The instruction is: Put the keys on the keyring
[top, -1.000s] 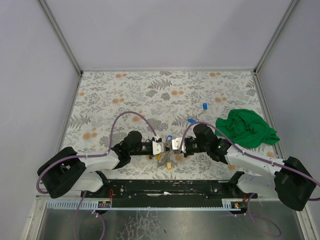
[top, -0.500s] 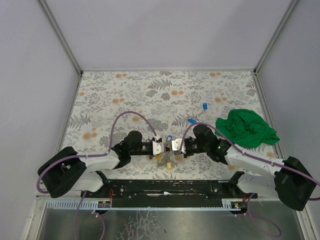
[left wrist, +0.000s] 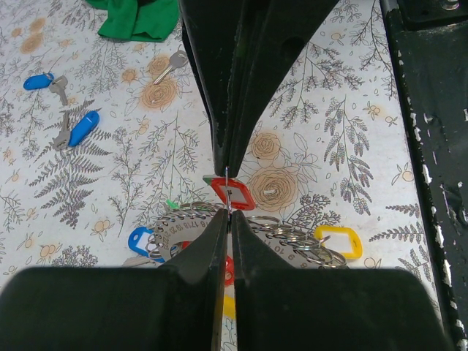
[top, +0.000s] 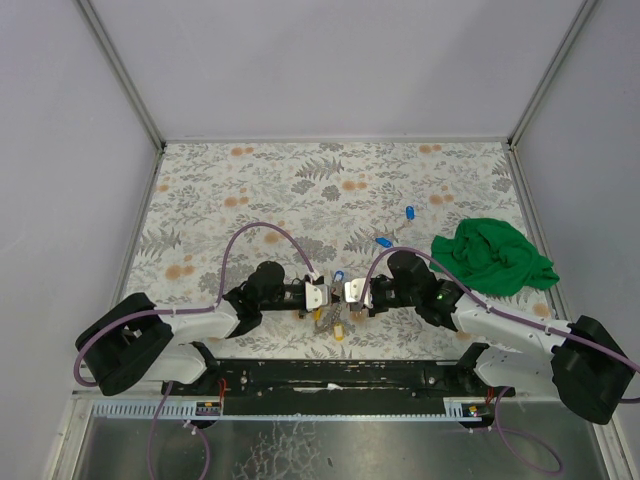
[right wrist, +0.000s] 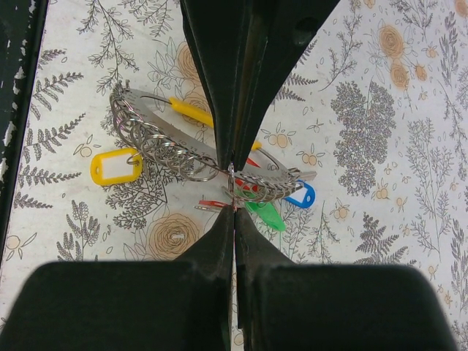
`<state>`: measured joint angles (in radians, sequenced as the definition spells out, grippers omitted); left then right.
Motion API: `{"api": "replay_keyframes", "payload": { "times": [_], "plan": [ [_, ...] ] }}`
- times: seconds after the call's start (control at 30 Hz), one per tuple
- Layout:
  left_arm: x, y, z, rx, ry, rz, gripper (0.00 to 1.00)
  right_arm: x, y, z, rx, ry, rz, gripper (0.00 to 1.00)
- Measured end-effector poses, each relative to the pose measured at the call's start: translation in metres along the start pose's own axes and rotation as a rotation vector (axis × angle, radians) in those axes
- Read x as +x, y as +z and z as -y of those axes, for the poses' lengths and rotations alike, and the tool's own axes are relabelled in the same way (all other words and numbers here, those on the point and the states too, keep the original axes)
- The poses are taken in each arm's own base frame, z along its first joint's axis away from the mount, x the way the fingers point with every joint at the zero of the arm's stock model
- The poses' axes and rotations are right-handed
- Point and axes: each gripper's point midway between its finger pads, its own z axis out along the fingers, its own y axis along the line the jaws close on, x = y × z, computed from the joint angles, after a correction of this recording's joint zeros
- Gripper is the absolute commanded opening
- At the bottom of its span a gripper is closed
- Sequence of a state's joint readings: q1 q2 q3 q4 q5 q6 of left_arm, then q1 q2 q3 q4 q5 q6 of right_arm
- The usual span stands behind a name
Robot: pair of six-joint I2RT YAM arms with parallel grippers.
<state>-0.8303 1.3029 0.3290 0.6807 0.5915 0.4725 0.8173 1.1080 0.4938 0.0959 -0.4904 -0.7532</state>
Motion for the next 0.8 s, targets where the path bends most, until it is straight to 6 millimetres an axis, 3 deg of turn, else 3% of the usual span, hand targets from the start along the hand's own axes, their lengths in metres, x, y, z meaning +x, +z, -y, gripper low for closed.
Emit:
{"api": "replay_keyframes", "payload": {
  "times": [0.8],
  "plan": [
    [0.0017, 0.001, 0.001, 0.007, -0.004, -0.004, 0.0, -0.0026, 0.0017, -0.0032, -0.019, 0.0, 0.017, 0.0]
  ]
}}
